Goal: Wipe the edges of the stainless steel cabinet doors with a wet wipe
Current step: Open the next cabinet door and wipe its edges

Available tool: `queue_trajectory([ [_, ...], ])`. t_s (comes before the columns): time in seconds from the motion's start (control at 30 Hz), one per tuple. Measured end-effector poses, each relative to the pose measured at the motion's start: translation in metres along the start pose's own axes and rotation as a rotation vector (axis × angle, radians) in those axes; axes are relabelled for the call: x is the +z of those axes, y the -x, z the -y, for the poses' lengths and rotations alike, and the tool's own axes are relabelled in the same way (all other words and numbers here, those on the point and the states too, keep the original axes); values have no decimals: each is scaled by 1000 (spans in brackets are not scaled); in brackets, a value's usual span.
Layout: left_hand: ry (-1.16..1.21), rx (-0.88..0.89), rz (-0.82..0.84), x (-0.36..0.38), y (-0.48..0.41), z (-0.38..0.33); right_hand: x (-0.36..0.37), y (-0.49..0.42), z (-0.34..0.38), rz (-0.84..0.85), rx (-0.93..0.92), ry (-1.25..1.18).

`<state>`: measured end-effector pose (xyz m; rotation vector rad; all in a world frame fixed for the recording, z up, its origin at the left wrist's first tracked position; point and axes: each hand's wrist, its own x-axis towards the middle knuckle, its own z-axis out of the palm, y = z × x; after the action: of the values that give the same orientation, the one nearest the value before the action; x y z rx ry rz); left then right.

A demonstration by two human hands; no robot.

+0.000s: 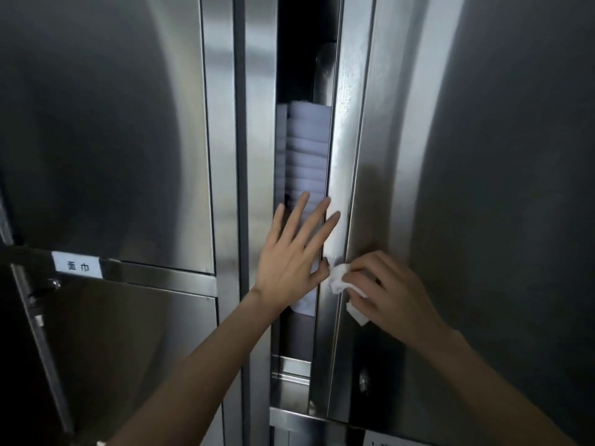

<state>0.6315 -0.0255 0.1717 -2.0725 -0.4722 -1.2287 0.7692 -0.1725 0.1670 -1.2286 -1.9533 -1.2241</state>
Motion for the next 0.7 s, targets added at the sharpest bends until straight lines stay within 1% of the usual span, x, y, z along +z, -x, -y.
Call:
queue_trajectory([
  [0.1,-29,-48,-9,-1,5,9,1,-15,2,-30,31,3],
  [0.27,17,-75,-29,-6,12,29,6,-33,4,-79,62,-8],
  [0.47,118,-75,-3,-10,23,54,25,-40,12,-125,177,-116],
  [0.7,286,-85,26,-5,27,64,42,-59,18,-145,139,-119],
])
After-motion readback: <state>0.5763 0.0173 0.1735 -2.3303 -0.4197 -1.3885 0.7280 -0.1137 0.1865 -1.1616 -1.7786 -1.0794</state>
